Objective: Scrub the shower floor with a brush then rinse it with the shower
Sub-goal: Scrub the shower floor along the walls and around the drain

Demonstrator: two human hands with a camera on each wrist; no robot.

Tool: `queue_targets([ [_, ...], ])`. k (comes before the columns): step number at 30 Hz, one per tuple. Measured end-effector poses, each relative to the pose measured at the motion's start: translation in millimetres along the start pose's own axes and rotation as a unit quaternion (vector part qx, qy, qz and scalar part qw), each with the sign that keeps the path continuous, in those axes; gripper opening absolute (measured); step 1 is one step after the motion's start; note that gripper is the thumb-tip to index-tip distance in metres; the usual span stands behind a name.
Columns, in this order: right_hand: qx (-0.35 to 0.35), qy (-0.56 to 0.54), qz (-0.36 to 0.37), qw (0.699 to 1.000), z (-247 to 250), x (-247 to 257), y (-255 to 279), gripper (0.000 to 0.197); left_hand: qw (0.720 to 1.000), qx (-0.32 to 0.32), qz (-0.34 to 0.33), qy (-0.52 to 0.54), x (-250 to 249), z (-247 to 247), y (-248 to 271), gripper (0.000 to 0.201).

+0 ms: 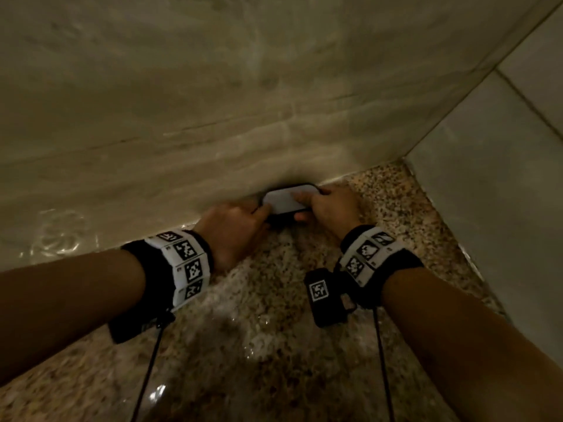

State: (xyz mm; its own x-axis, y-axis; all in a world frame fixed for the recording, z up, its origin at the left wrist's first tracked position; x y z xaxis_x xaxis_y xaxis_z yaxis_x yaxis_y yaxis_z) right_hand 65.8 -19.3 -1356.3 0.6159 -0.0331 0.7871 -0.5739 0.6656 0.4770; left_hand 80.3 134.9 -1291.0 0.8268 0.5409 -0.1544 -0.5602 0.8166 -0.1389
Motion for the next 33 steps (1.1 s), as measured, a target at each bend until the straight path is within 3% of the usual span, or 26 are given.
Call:
queue_targets([
  [2,-0.095,-0.007,-0.021,0.995,52,-10,-34,0.033,0.999,-0.037,-0.029,-0.009,-14,6,-11,0.029],
  [5,-0.207,-0.041,-0.035,0.977,118,-19,-59,0.031,0.995,-0.068,-0.063,-0.018,-25,9,-19,0.045],
  [7,-0.177,-0.034,-0.012,0.984,105,-11,-59,0.026,0.998,-0.057,-0.026,0.01,-22,11,-28,0.052],
  [10,-0.032,0.035,0.025,0.999,33,2,-38,0.023,0.997,0.061,0.043,-0.037,-8,-7,-35,0.061],
  [12,-0.033,0.062,0.021,0.997,34,7,-41,0.023,0.995,0.085,0.027,-0.042,-17,-9,-41,0.061],
  [15,-0.15,0.035,-0.018,0.988,104,0,-75,0.035,0.996,0.074,0.004,-0.051,-27,-14,-50,0.059],
  [17,-0.177,0.005,-0.039,0.983,119,-10,-75,0.038,0.999,0.02,0.006,-0.049,-30,-11,-58,0.056],
  [21,-0.039,0.069,0.101,0.992,12,3,-23,0.022,0.995,-0.083,-0.036,0.031,-44,1,-64,0.049],
  [23,-0.018,0.079,0.082,0.993,9,2,-25,0.029,0.994,-0.088,-0.041,0.042,-34,4,-61,0.039],
  [26,-0.104,0.021,0.004,0.994,72,-5,-65,0.028,0.995,-0.092,-0.037,0.01,-18,8,-49,0.035],
  [28,-0.13,-0.005,0.005,0.992,86,-7,-70,0.022,0.994,-0.108,-0.019,0.029,-10,4,-40,0.037],
  [31,-0.047,0.028,0.072,0.996,14,3,-21,0.024,0.992,-0.098,0.04,0.067,8,-3,-34,0.033],
  [33,0.015,-0.005,0.053,0.998,-18,-1,1,0.031,0.993,-0.094,0.045,0.059,12,-3,-33,0.027],
])
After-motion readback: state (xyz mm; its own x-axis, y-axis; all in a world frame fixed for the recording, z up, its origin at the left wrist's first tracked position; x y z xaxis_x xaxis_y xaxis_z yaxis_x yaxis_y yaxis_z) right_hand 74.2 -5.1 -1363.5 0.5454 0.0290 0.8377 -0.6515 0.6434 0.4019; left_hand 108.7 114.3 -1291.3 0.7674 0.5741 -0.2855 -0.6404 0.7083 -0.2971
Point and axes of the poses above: each hand's wrist, its own y-axis away from the middle knuckle, its own z-axis out of the back of the hand, x = y × z, the point moved 10 cm from there along -y, towards the middle knuckle, and after that the axes turned 13 degrees about -x, right-handed, at the moved point
